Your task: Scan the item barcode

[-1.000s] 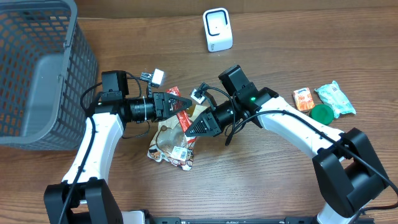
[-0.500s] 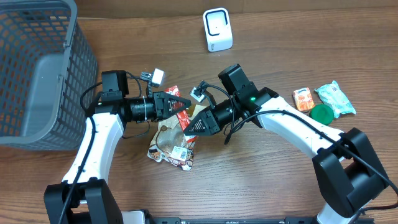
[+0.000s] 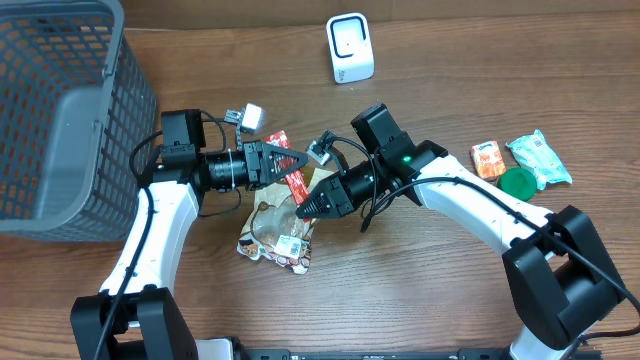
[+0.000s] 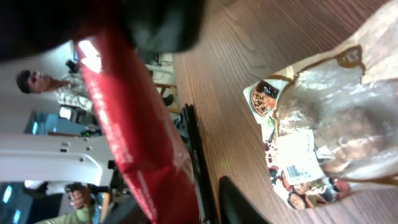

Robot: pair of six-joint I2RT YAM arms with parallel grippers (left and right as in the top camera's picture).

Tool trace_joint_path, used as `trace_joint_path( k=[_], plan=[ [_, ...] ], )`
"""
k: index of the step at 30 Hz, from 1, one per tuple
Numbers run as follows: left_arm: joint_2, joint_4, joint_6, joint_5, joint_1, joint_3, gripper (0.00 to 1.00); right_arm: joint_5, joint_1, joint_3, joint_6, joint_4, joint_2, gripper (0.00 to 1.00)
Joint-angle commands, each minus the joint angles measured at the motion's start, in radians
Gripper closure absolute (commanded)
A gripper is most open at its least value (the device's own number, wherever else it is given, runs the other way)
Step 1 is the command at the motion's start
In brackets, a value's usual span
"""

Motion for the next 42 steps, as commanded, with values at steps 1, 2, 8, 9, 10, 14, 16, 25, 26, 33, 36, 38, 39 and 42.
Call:
trace_joint_path(
  k=[1,2,8,9,10,14,16,25,26,33,36,38,39,42],
  plan=[
    [-0.009,0.008,-0.025,0.042,-0.003,-0.007,0.96,-0.049,-0.016,0.004,-0.005,0.006,-0.033,0.79],
    [-0.009,0.008,-0.025,0.042,0.000,-0.007,0.96,-0.085,-0.026,0.004,-0.005,0.012,-0.033,0.79],
    [-0.009,0.018,-0.025,0.089,0.002,-0.007,0.96,-0.229,-0.075,0.004,-0.005,0.050,-0.033,0.77],
    [-0.009,0.023,-0.025,0.106,0.002,-0.007,0.96,-0.233,-0.082,0.004,-0.004,0.049,-0.033,0.77],
    [-0.009,0.030,-0.025,0.123,0.003,-0.007,0.96,-0.235,-0.088,0.004,-0.004,0.049,-0.033,0.77],
    [-0.009,0.069,-0.051,0.139,0.003,-0.007,0.96,-0.259,-0.102,0.004,-0.004,0.049,-0.033,0.75],
    [-0.009,0.090,-0.068,0.139,0.003,-0.007,0.96,-0.270,-0.102,0.004,-0.004,0.049,-0.033,0.75],
    [-0.009,0.113,-0.085,0.139,0.007,-0.007,0.96,-0.269,-0.101,0.004,-0.005,0.045,-0.033,0.92],
    [-0.009,0.113,-0.085,0.139,0.009,-0.007,0.96,-0.269,-0.101,0.004,-0.005,0.045,-0.033,0.96],
    [-0.009,0.116,-0.085,0.024,0.010,-0.007,0.94,-0.209,-0.101,0.004,-0.054,0.048,-0.033,0.96],
    [-0.009,0.117,-0.085,-0.074,0.010,-0.007,0.56,-0.113,-0.101,0.004,-0.054,0.039,-0.033,0.96],
    [-0.009,0.132,-0.085,-0.124,0.014,-0.007,0.20,-0.064,-0.103,0.004,-0.071,0.030,-0.033,0.96],
    [-0.009,0.147,-0.085,-0.141,0.018,-0.007,0.09,-0.051,-0.103,0.004,-0.103,0.024,-0.033,0.96],
    [-0.009,0.217,-0.111,-0.153,0.044,-0.007,0.00,-0.025,-0.103,0.004,-0.175,0.013,-0.033,0.96]
  ],
)
